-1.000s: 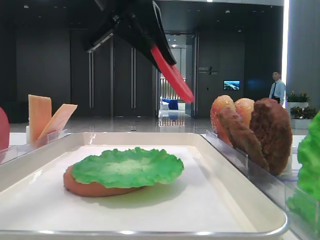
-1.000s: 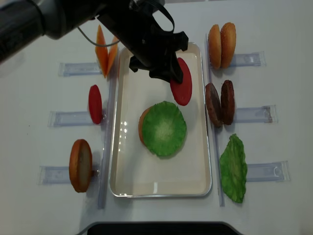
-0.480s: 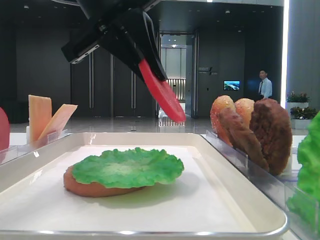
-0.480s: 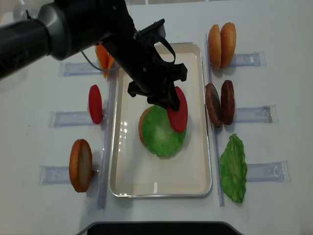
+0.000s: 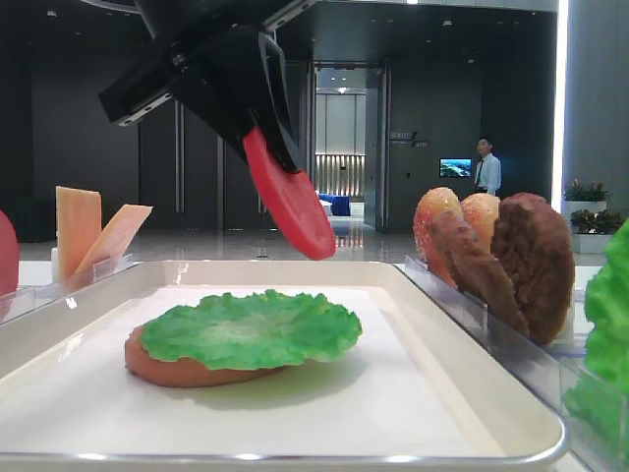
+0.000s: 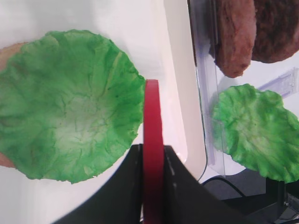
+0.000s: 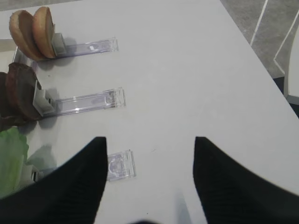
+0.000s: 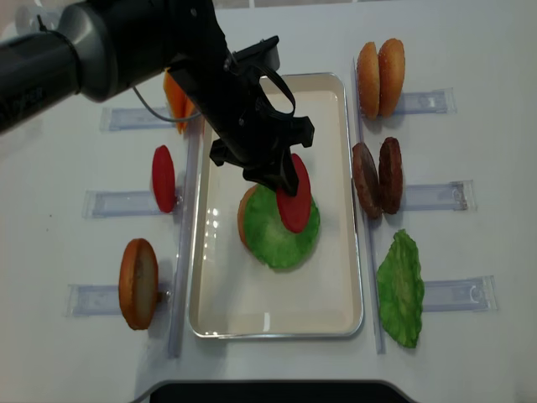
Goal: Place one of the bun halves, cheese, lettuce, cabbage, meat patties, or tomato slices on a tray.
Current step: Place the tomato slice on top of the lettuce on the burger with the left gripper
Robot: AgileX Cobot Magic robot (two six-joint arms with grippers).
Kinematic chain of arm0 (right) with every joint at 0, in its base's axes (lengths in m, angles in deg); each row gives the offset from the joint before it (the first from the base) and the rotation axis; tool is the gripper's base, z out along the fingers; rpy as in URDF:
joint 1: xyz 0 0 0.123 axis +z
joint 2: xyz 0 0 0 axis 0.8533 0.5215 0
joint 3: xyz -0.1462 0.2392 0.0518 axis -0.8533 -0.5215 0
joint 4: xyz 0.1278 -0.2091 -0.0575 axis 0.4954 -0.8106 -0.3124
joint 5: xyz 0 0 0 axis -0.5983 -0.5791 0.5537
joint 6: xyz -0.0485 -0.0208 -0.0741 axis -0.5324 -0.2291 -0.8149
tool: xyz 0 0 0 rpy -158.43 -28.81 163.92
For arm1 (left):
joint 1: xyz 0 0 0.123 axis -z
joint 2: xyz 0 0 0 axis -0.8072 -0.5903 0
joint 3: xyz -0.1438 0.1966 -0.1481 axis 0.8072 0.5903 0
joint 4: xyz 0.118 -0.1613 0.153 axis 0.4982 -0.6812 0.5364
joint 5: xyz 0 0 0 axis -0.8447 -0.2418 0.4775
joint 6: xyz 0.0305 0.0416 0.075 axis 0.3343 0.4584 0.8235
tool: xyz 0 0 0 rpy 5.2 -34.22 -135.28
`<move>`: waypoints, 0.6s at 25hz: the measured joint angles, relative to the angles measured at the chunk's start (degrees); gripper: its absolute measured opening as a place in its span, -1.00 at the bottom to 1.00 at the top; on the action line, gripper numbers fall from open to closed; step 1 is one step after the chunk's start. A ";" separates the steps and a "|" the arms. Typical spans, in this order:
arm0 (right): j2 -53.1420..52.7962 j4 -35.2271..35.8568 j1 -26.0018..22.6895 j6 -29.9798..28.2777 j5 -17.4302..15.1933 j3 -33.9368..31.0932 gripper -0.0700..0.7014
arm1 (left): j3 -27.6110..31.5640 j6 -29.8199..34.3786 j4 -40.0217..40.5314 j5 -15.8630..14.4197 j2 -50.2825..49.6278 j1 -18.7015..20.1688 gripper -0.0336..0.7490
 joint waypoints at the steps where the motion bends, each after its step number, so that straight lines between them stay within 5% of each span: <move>1: 0.00 0.00 0.00 0.00 0.00 0.00 0.20 | 0.00 0.00 0.00 0.00 0.00 0.00 -0.77; 5: 0.00 0.00 0.00 0.00 0.00 0.00 0.20 | 0.67 1.07 -0.55 0.38 0.13 0.00 -0.77; 10: 0.00 0.00 0.00 0.00 0.00 0.00 0.20 | 8.58 5.38 -4.99 5.73 2.19 -0.50 -0.77; 15: 0.00 0.00 0.00 0.00 0.00 0.00 0.20 | 10.05 8.52 -6.74 6.78 2.56 -1.68 -0.77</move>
